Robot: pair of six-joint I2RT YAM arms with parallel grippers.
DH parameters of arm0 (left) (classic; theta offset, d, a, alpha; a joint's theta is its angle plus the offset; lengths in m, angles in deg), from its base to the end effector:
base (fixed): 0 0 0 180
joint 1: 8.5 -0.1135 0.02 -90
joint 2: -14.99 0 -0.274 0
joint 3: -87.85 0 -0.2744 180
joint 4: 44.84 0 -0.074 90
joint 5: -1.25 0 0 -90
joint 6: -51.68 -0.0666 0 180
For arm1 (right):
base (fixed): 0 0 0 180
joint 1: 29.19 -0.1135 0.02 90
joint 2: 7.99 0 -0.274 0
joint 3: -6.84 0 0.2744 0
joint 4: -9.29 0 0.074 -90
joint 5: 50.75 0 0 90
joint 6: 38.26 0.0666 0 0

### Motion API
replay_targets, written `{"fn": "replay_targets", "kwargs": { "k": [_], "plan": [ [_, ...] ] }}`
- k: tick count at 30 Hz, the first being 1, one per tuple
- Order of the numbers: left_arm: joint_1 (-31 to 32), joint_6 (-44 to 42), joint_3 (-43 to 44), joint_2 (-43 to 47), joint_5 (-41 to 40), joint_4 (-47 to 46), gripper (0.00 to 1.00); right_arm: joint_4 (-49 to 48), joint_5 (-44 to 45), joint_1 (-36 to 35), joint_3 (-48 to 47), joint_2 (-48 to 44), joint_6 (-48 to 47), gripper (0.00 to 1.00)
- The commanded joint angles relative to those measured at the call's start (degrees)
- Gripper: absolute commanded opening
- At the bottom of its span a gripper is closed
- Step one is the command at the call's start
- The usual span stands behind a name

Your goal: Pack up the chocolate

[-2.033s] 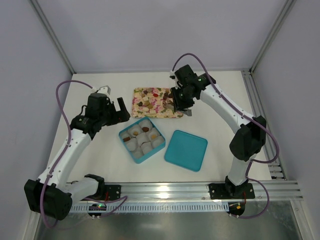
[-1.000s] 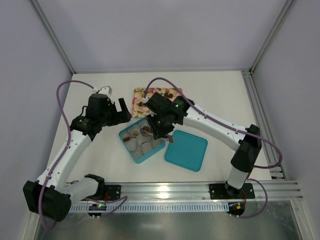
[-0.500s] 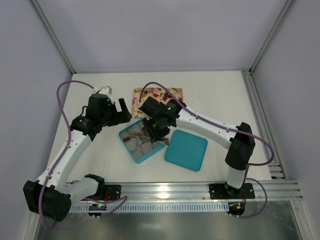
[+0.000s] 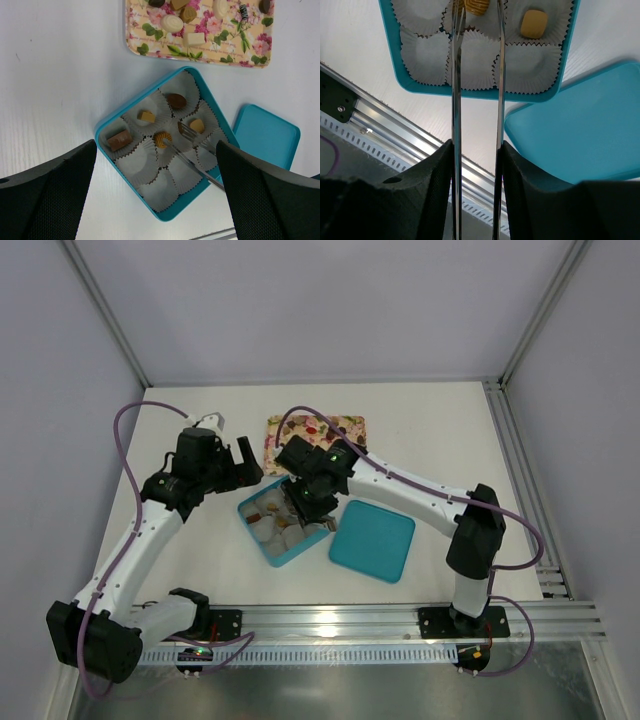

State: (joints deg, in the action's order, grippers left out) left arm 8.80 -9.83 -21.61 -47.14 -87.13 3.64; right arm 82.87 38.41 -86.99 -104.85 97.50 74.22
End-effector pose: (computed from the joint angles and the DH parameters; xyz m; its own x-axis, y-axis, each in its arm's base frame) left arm 0.2581 -0.0824 0.3054 -0.6918 -0.2839 -0.6639 -0.0138 0.9245 -0.3810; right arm 0.2230 0.3560 0.2774 -0.7792 -0.5198 -0.3502 -0.5965 0.7866 0.1596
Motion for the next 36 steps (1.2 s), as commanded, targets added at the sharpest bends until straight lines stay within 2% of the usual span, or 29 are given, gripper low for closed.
{"fn": "replay_targets", "kwargs": {
  "k": [1,8,12,17,26,32,36],
  "plan": [
    [0.3,0.3,-0.3,0.3,0.8,-0.9,1.00,0.0,2.7,-0.4,-3.8,-0.9,-0.9,0.44],
    [0.3,0.4,-0.2,0.3,0.7,-0.9,1.00,2.1,4.9,1.8,-9.7,-1.2,-2.7,0.45],
    [0.2,0.3,-0.2,0.5,0.6,-0.9,1.00,2.9,5.8,6.4,-12.2,-1.5,-3.9,0.45],
    [0.2,0.5,-0.2,0.5,0.9,-1.0,1.00,1.3,5.9,15.5,-15.2,-0.5,-4.8,0.46],
    [0.3,0.5,-0.3,0.5,1.0,-1.1,1.00,0.6,6.1,24.9,-24.1,8.6,-5.5,0.46],
    [0.2,0.5,-0.3,0.5,1.2,-1.1,1.00,1.9,5.0,26.2,-31.4,16.0,-6.7,0.45],
    [0.3,0.5,-0.3,0.5,1.3,-1.1,1.00,1.5,5.3,26.4,-31.5,17.6,-7.2,0.45]
  ]
}}
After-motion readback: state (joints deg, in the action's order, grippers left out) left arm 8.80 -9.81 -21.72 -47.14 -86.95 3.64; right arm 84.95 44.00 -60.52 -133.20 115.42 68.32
